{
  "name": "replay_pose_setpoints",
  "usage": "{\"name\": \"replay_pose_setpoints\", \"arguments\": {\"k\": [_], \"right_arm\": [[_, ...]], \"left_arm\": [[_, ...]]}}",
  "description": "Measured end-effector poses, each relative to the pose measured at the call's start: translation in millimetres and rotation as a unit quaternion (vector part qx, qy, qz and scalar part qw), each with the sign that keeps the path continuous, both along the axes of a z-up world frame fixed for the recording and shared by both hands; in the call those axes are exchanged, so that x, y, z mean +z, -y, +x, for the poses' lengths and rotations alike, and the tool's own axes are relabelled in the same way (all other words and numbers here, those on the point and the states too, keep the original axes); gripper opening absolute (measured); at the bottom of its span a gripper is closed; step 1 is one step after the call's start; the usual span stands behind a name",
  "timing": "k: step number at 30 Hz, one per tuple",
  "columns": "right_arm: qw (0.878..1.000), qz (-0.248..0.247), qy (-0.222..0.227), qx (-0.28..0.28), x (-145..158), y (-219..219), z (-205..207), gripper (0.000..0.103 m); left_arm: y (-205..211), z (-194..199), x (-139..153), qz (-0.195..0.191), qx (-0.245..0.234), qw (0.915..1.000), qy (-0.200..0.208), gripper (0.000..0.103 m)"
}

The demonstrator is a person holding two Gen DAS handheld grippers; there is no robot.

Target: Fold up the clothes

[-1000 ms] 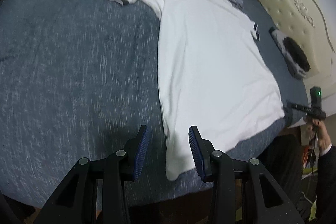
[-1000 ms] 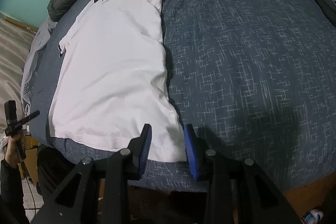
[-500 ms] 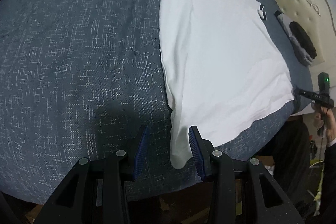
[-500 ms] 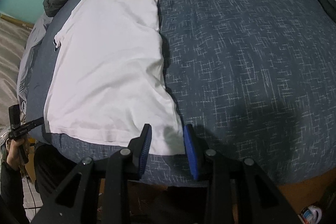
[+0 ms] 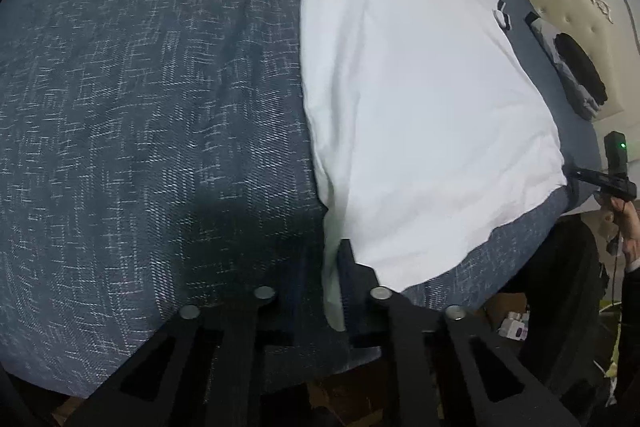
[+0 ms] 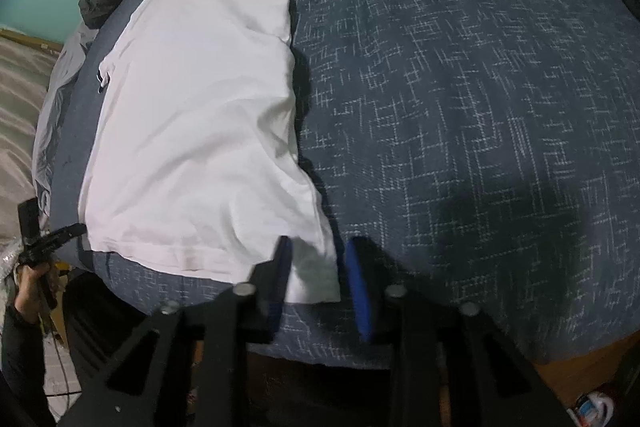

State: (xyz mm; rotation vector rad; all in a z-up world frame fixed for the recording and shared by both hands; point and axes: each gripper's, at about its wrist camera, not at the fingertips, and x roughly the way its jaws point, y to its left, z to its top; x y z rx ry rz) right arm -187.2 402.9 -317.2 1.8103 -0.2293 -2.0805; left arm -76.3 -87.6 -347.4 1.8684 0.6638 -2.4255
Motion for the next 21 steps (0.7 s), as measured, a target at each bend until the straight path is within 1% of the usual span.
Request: {"name": "replay_pose_setpoints", "arguments": {"k": [1,2,5,8,13,18,21], "right_arm": [[1.000,0.000,-0.003,0.003,0.6,0.9,0.3,0.008],[1.000,-0.001,-0.007,0.005,2.2,1.8,0.8,0.006],[1.000,-0.002,-0.020,0.014,10.6,4.6,3.9,0.004],[0.999,-0.005,-0.040,0.027,26.7,7.0,9.9,0.003],[0.997,-0.021,-0.067,0.028,59.7,-1.6,17.0,0.002],[0.996,-0.021,-0.076,0.037,75.3,-7.7,26.4,0.002],[0.996,-0.021,-0.080,0.044,83.8,-10.9,32.2,0.002]], "left_arm": [[-1.2,-0.3,1.3,-0.002,-0.003,1.0000,-0.001,0.009],[-2.4,-0.7,2.6,-0.003,-0.006,1.0000,-0.001,0.006],[-4.3,-2.2,7.1,-0.003,-0.010,0.9999,-0.005,0.003],[-3.6,-1.9,15.2,-0.003,-0.013,0.9999,-0.012,0.003],[-2.0,0.6,31.8,-0.005,-0.019,0.9995,-0.024,0.003],[0.0,14.0,54.3,-0.007,-0.033,0.9987,-0.037,0.003],[3.5,17.1,61.8,-0.010,-0.039,0.9985,-0.038,0.003]]}}
